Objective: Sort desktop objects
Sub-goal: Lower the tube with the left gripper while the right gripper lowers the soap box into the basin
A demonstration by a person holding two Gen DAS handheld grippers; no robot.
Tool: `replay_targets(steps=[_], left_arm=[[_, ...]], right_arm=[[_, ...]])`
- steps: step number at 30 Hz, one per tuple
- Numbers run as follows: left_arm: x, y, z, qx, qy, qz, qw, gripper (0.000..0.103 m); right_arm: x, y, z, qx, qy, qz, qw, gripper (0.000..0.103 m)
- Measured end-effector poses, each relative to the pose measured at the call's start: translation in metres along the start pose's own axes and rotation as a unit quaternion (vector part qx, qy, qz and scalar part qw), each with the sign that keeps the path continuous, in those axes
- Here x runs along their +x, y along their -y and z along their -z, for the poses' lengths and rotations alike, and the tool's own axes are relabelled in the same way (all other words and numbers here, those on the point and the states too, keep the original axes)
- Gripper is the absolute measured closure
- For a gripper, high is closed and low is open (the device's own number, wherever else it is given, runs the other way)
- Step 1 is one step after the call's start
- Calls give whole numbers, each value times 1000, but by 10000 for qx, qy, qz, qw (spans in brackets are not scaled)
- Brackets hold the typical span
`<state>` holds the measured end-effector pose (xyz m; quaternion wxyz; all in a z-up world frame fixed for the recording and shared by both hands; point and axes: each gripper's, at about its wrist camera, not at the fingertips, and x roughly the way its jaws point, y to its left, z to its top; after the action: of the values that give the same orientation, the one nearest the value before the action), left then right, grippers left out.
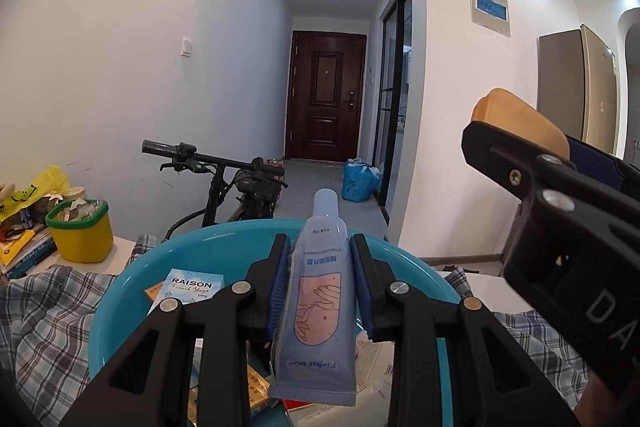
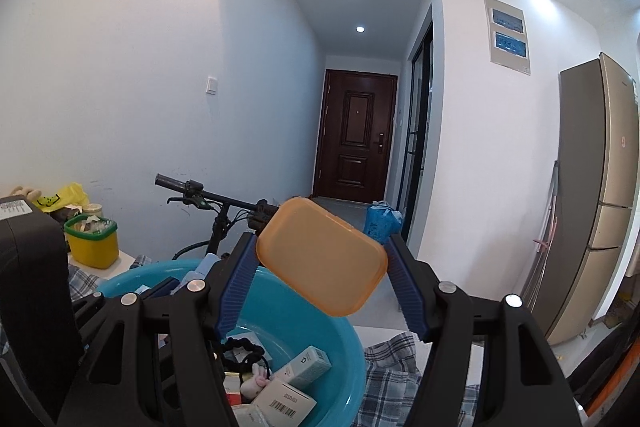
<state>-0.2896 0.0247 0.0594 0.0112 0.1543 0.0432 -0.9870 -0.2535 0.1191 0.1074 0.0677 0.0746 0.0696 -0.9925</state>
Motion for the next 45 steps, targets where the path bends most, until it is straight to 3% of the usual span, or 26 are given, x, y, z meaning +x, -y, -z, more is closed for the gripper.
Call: replay_targets(steps=[3,9,15,19,24,30,33,35,45], left_arm=[[3,-5,-1,-93,-127,-118,9998,70],[20,-14,1,-216,-778,-510,9954,70],[38,-22,7,-285,-1387,-517,9886,70],[53,-24,17,-425,-1839,-152,9819,70],[56,-15,20,-138,-1985,-255,9797,70],[67,-17,23,76,-2414,-48,9704,70],[72,-23,26,137,-2538,-218,9669,70],[74,-26,28,56,-2651,-127,9641,70],[75,-27,30,93,-2715,-175,9622,70]], right_arm=[[8,5,2,122,-253,135,9995,40],[35,11,13,218,-1156,-60,9930,40],[53,7,27,-57,-1771,-235,9839,40],[68,15,39,262,-2259,-378,9731,40],[84,26,56,667,-2743,-601,9574,40],[91,22,67,616,-3057,-613,9482,40],[93,21,71,571,-3168,-595,9449,40],[97,18,72,559,-3205,-574,9439,40],[99,26,71,631,-3254,-534,9419,40]])
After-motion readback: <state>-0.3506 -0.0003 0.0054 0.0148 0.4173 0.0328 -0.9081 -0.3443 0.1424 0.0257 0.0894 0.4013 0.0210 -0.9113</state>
